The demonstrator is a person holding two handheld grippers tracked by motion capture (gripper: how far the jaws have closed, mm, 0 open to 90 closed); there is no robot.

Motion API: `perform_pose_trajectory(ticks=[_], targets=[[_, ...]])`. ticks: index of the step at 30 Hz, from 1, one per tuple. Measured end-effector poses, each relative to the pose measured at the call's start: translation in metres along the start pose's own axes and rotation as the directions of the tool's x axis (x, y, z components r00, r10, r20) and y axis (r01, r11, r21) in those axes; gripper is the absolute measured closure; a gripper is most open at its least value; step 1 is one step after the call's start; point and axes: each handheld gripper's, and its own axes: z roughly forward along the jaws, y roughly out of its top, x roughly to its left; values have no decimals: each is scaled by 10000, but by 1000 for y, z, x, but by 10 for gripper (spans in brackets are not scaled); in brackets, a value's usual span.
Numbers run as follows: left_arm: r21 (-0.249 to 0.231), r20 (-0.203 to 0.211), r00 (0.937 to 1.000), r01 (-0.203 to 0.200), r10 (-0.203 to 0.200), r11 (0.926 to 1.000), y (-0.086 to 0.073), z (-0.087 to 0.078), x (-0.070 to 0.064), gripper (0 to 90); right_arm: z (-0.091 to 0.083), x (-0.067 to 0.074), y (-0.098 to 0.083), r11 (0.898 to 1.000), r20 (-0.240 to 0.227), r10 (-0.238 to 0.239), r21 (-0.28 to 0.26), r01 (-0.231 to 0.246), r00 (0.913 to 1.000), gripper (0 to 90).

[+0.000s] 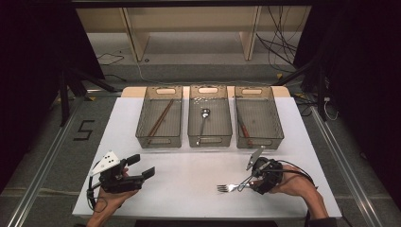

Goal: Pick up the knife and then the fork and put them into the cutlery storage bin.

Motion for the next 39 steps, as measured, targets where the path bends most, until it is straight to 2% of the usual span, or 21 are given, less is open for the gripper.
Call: perform_pose_trajectory(ticks=[17, 22, 29, 30, 39], targets=[[6, -5, 10000, -37, 37, 10000, 0, 1, -1, 165, 7, 4, 3, 9989, 31, -380, 288, 379, 9993, 592], [56, 10, 10000, -86, 86, 9999, 0, 1, -2, 165, 6, 7, 6, 9982, 36, -339, 498, 337, 9994, 640], [85, 20, 9999, -105, 105, 9999, 0, 1, -2, 165, 6, 12, 8, 9948, 30, -813, 620, 810, 9967, 722], [79, 22, 10000, -87, 87, 9999, 0, 1, -2, 165, 6, 12, 8, 9930, 9, -1012, 611, 1010, 9949, 730], [98, 15, 9999, -118, 118, 9999, 0, 2, -2, 166, 6, 14, 8, 9865, -33, -1512, 623, 1511, 9885, 770]])
